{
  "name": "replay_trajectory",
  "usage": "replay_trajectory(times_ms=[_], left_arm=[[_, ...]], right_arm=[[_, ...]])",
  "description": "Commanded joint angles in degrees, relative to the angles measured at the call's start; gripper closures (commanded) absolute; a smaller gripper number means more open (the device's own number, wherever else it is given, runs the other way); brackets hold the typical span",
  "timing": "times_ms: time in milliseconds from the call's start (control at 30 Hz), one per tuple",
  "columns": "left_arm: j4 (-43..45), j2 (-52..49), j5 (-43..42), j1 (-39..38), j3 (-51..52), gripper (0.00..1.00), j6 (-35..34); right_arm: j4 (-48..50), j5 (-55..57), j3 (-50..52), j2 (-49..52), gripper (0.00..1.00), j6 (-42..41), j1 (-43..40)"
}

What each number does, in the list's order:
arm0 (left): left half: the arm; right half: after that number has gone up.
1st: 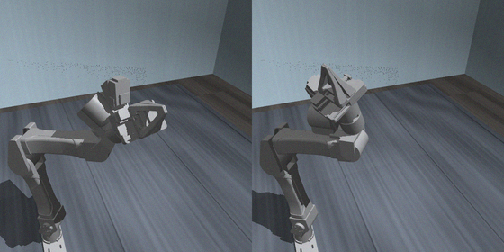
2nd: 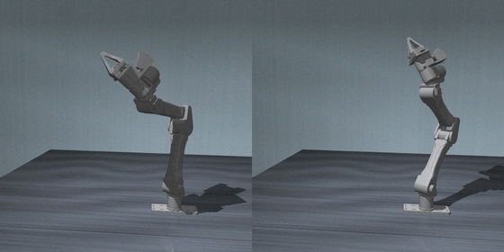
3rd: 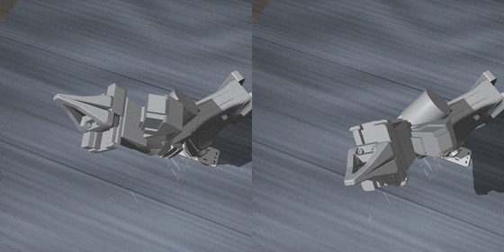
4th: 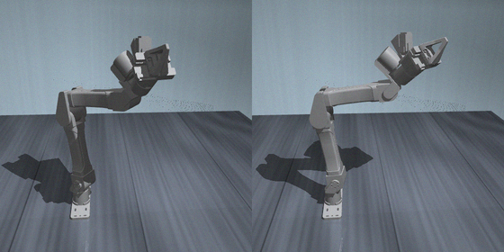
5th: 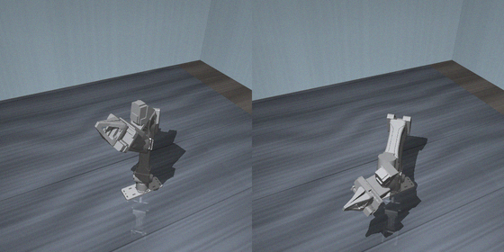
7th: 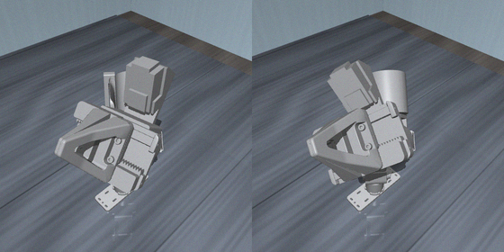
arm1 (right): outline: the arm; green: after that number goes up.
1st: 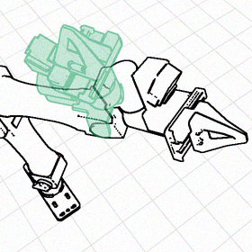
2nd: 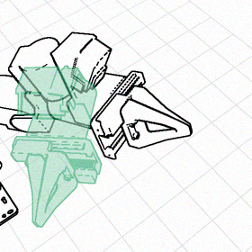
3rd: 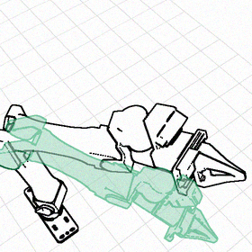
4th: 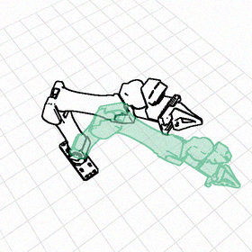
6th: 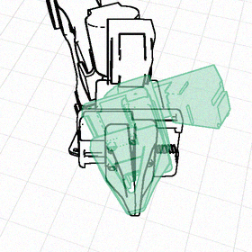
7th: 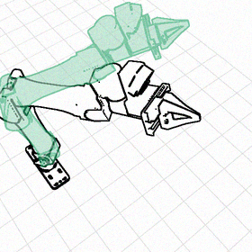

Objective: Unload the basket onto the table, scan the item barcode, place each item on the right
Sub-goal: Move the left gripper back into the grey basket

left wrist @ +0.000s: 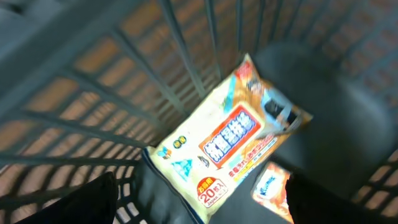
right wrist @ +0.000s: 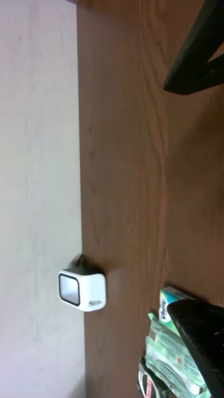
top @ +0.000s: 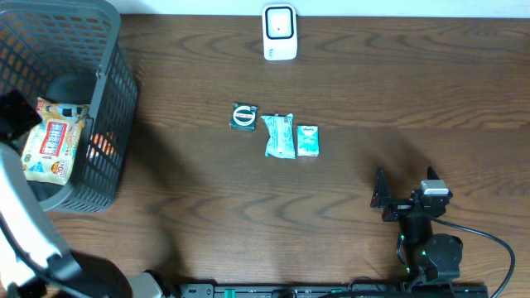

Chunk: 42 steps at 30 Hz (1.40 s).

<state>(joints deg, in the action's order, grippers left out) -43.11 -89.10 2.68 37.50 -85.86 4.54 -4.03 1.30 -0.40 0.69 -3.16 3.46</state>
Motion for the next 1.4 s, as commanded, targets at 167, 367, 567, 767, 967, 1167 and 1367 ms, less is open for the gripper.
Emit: replay_trajectory(times_ms=[167, 367, 567, 767, 967, 1167, 1367], left_arm=[[-1.20, -9.01, -0.55, 0.09, 0.59, 0.15, 13.09], [-3.39, -12.44, -0.55, 0.07, 0.66, 0.14, 20.44], [-4.20, -14.64, -0.48, 0.04, 1.29, 0.14, 24.24], [-2.19, -14.78, 0.24, 0.04, 4.81, 0.14, 28.61], [2.25, -14.78, 2.71, -0.33, 7.78, 0.14, 28.70], [4.68, -15.91, 3.23, -2.47, 8.66, 0.14, 28.92], [6.10, -19.54, 9.92, -6.32, 8.68, 0.14, 28.87]], right_arm=[[-0.20, 0.07, 0.09, -0.31, 0.01, 0.66, -0.20], [-0.20, 0.07, 0.09, -0.31, 0.01, 0.68, -0.20], [-0.20, 0.07, 0.09, -0.31, 0.01, 0.66, -0.20], [-0.20, 0.07, 0.09, -0.31, 0.01, 0.66, -0.20], [-0.20, 0.07, 0.09, -0.31, 0.01, 0.66, -0.20], [-0.20, 0.07, 0.09, -0.31, 0.01, 0.66, -0.20], [-0.20, 0.07, 0.09, -0.31, 0.01, 0.68, -0.20]])
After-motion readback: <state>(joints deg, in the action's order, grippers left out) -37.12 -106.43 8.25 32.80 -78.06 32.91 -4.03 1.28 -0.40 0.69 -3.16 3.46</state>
